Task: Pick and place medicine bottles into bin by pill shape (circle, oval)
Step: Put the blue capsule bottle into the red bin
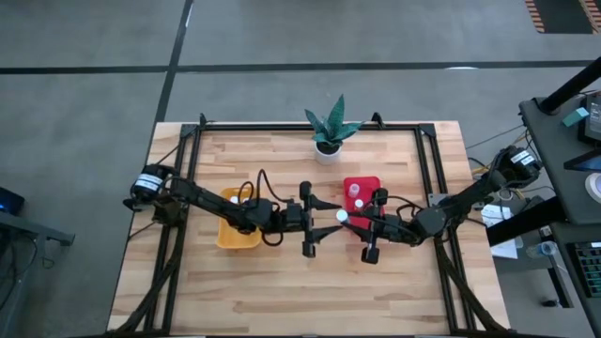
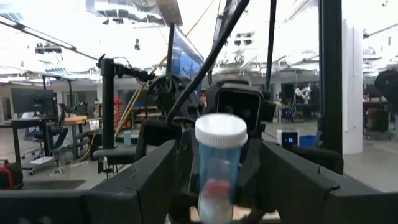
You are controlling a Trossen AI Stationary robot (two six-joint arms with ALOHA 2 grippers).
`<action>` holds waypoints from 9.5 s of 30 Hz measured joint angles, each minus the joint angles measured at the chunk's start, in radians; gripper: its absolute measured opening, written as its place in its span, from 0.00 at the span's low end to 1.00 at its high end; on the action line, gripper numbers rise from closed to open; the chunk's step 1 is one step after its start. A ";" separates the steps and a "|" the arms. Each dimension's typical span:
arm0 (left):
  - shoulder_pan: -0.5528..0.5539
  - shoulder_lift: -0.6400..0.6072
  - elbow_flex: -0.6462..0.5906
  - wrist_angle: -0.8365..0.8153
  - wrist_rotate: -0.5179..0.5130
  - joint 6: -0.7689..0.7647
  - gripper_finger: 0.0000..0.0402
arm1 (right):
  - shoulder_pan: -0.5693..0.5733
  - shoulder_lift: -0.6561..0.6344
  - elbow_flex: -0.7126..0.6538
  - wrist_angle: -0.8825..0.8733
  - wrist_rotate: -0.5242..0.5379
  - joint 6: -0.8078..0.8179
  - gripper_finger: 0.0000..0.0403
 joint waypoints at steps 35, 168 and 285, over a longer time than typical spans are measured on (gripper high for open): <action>0.000 0.067 0.067 0.002 0.014 0.009 0.37 | 0.000 0.000 -0.002 -0.002 0.001 -0.010 0.23; -0.014 -0.031 0.036 -0.420 -0.115 0.004 0.25 | 0.002 -0.034 0.238 -0.760 0.108 0.290 0.27; -0.056 -0.536 -0.213 -0.734 -0.146 0.109 0.57 | 0.026 -0.059 -0.290 -0.706 0.266 0.943 0.44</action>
